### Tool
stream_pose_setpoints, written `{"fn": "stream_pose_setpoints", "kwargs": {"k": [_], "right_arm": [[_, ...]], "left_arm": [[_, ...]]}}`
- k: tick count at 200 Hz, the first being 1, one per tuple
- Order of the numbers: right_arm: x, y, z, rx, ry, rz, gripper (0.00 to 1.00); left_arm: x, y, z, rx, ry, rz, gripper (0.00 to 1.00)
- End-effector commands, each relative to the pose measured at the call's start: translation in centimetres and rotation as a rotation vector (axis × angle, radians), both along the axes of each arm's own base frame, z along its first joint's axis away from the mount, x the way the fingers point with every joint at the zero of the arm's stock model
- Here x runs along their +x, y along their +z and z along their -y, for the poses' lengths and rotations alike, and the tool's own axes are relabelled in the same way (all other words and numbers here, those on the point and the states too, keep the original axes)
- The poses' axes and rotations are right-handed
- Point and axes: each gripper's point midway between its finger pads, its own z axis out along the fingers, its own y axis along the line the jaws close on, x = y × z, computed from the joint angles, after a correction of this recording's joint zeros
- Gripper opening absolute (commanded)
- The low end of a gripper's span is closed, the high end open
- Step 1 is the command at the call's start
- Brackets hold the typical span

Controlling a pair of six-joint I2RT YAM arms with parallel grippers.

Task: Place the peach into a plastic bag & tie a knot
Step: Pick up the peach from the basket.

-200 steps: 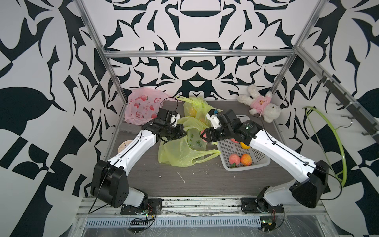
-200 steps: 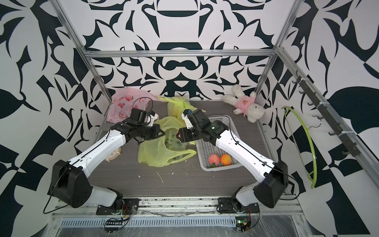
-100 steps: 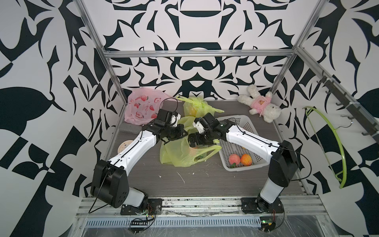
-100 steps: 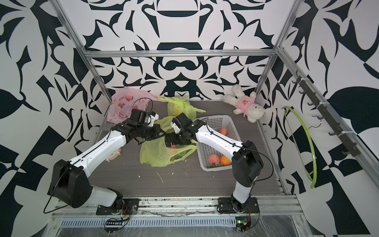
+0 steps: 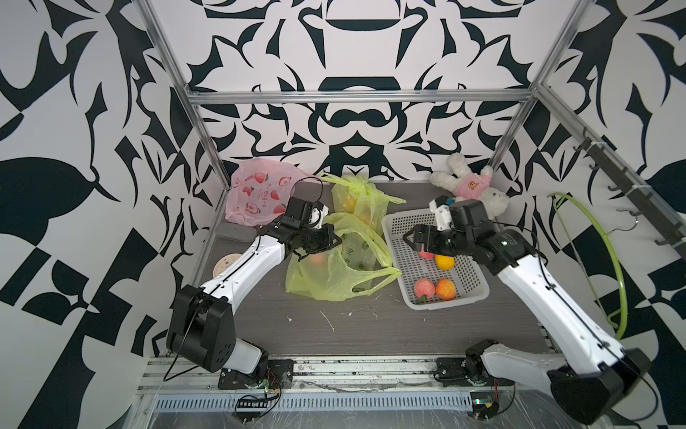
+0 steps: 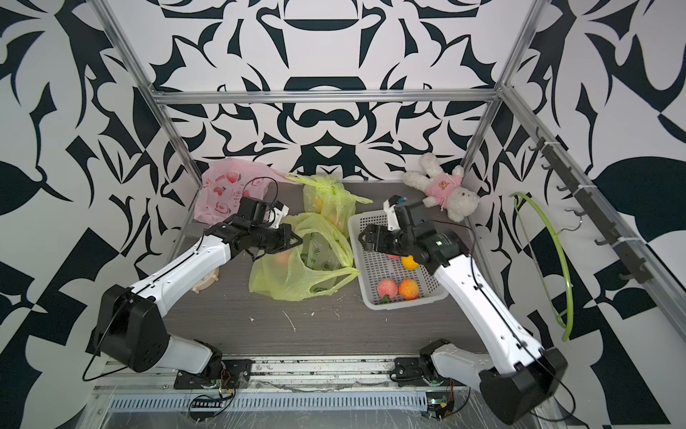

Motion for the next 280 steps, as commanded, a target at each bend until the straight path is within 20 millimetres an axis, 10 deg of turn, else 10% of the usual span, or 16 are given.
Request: {"fn": "stream_pose_setpoints", "kwargs": {"k": [1, 58, 156, 213, 249, 280], "right_arm": [[-3.1, -6.6, 2.6, -0.164, -0.024, -0.212, 0.85], [-3.2, -14.4, 4.6, -0.305, -0.075, -0.326, 0.89], [-2.2, -19.9, 3.7, -0.335, -0.046, -0.42, 0.69], [-0.3, -11.5, 1.3, -0.211, -0.019, -0.237, 0.37], [-0.1, -5.0, -5.8, -0.108, 0.152, -0.11, 0.34], [-0.1, -4.1, -11.7, -0.088, 0.268, -0.102, 0.34]], "left_arm": [[0.0, -0.4, 0.2, -0.006, -0.014, -0.003, 0.0], [-0.1, -0.6, 0.2, -0.007, -0.02, -0.007, 0.0], [-0.4, -0.5, 0.0, -0.005, -0.015, -0.008, 0.0], [-0.5, -0.3, 0.1, -0.01, -0.019, -0.007, 0.0], [-0.6, -0.6, 0.2, -0.008, -0.021, -0.016, 0.0], [-0.6, -0.6, 0.3, -0.009, -0.022, -0.017, 0.0]]}}
